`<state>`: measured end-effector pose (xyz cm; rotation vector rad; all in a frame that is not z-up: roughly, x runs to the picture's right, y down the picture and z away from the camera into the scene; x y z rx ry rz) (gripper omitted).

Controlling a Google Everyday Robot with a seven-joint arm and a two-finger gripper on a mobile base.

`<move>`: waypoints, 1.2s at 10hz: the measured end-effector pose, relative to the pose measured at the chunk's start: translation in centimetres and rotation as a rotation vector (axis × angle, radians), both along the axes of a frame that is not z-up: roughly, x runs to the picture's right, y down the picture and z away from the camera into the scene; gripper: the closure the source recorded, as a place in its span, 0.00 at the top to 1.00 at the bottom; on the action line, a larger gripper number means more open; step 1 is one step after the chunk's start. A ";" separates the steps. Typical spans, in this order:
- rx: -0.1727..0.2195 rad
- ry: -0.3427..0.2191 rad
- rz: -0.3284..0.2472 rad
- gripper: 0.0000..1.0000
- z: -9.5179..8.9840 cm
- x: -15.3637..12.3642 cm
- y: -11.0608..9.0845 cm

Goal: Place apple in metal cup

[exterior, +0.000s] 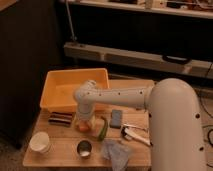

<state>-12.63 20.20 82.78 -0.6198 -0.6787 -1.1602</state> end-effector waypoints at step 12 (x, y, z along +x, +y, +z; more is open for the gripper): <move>-0.159 -0.056 0.127 0.00 -11.6 2.5 -7.8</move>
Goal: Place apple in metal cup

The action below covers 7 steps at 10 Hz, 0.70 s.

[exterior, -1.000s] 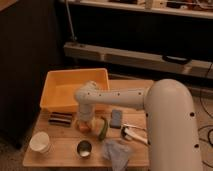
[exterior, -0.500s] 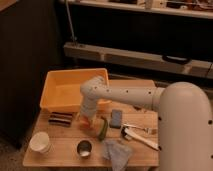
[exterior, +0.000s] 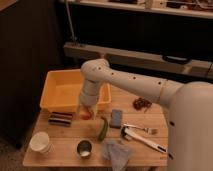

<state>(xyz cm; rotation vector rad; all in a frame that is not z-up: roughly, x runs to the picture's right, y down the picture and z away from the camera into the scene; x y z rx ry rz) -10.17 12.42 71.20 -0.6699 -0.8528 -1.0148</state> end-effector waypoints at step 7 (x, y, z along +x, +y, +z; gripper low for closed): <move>-0.117 -0.036 0.075 0.00 -10.9 -0.1 10.8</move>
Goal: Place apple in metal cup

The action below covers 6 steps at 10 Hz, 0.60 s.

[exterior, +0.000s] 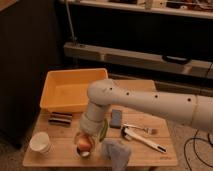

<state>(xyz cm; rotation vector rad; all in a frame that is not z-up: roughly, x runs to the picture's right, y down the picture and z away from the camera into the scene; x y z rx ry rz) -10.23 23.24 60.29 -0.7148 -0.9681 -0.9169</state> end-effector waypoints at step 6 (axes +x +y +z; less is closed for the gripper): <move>-0.011 0.007 0.007 0.00 3.4 -1.6 3.8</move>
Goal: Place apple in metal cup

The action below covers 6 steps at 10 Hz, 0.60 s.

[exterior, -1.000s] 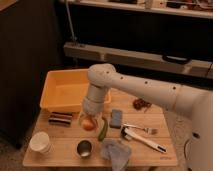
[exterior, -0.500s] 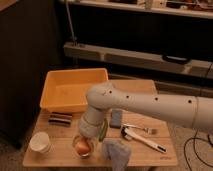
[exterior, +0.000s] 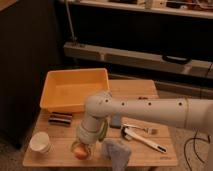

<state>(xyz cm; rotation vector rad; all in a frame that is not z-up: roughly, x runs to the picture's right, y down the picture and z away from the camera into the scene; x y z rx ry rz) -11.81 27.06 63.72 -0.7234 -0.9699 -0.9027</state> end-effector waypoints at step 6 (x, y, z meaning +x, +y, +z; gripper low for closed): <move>0.022 0.000 -0.011 0.49 0.9 -0.8 -1.1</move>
